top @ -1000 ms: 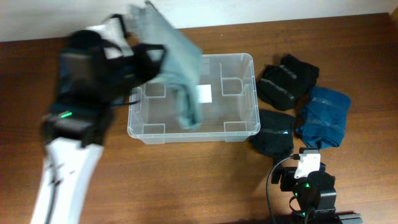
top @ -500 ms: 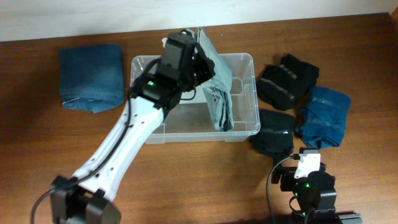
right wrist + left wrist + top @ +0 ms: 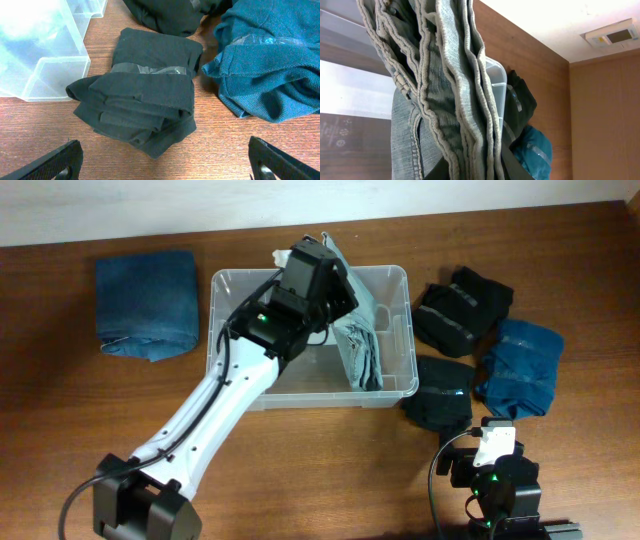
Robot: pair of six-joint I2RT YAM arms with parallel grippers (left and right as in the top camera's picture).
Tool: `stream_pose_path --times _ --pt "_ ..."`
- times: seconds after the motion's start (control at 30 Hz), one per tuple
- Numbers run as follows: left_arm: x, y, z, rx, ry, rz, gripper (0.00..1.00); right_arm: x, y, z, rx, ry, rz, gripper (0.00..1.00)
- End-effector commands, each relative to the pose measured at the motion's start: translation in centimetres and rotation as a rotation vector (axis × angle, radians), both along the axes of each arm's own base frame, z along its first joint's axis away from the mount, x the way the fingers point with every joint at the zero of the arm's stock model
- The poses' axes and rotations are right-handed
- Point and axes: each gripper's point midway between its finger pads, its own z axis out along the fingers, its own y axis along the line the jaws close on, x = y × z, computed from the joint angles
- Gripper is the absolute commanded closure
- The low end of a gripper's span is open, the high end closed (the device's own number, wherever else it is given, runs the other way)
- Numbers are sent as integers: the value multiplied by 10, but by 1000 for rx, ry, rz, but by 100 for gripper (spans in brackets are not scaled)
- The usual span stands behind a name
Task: Pack container
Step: 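Carry the light-wash jeans over the bin and lower them inside, then open the left gripper and withdraw it toward the dark jeans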
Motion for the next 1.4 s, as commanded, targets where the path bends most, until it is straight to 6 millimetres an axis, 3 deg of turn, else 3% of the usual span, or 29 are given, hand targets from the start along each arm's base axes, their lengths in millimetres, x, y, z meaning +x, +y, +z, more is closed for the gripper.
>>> stream_pose_path --times 0.0,0.23,0.57,0.6,0.7,0.73,0.83,0.93,0.97,1.07,1.17,1.23,1.37 --pt "-5 -15 9 -22 -24 11 99 0 -1 -3 9 3 -14 2" --pt "-11 -26 -22 44 24 2 99 0 -1 -3 9 3 -14 2" --pt "-19 10 -50 267 64 46 99 0 -1 -3 10 3 -14 2" --pt "-20 12 -51 284 66 36 91 -1 -1 -3 10 4 -14 2" --pt "-24 26 -59 356 88 33 48 0 -1 -3 10 3 -14 2" --pt "-25 35 -62 389 97 46 38 0 -1 -3 9 3 -14 2" --pt "-24 68 -66 503 115 80 27 0 -1 -3 9 3 -14 2" --pt "-24 110 -59 560 156 139 3 0 -1 -3 9 3 -14 2" --pt "-23 126 -53 569 163 163 1 0 -1 -3 9 3 -14 2" --pt "-16 178 -31 582 157 232 1 0 -1 -3 9 3 -14 2" --pt "-10 248 -6 590 140 326 1 0 -1 -3 10 3 -14 2" --pt "-7 286 -1 575 150 361 1 0 -1 -3 10 3 -14 2" --pt "-6 354 -9 473 204 405 1 0 -1 -3 9 3 -14 2"
